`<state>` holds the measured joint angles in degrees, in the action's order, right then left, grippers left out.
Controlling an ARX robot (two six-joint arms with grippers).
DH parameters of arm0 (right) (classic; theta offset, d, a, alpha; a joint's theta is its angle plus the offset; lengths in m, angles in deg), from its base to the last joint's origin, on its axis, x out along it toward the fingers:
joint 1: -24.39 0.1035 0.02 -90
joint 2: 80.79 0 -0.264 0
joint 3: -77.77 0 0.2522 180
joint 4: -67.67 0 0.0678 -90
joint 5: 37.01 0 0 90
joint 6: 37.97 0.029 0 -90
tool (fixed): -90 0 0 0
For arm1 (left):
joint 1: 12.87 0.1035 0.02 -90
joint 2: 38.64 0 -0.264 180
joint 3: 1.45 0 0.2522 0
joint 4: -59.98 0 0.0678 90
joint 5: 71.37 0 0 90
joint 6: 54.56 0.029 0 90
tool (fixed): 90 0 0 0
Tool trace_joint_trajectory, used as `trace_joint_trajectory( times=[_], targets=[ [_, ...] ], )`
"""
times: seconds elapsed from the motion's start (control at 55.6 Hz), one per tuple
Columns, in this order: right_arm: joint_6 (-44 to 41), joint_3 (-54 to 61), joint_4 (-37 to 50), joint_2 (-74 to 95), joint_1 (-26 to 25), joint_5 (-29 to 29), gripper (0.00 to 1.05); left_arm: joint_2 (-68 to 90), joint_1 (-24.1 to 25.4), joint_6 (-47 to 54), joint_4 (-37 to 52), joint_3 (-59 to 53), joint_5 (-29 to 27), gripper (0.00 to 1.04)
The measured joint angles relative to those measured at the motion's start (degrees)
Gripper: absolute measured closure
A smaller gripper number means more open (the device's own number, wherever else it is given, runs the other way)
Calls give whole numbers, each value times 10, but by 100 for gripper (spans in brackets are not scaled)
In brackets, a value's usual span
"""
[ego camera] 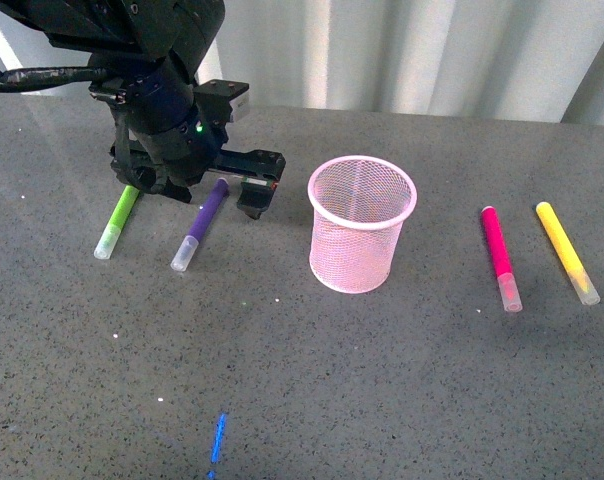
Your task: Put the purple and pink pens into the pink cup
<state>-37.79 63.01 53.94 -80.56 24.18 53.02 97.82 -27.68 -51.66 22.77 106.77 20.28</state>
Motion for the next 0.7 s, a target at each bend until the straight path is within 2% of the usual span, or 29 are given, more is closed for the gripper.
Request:
trace_joint_trajectory(
  times=[0.305,0.395,0.701],
  targets=[
    [0,0,0,0,0,0,7,22,-7,5,12,24,-15,7],
    [0,0,0,0,0,0,7,24,-7,10,15,26,-21,27],
    [0,0,0,0,0,0,7,24,-7,20,23,26,-24,69]
  ],
)
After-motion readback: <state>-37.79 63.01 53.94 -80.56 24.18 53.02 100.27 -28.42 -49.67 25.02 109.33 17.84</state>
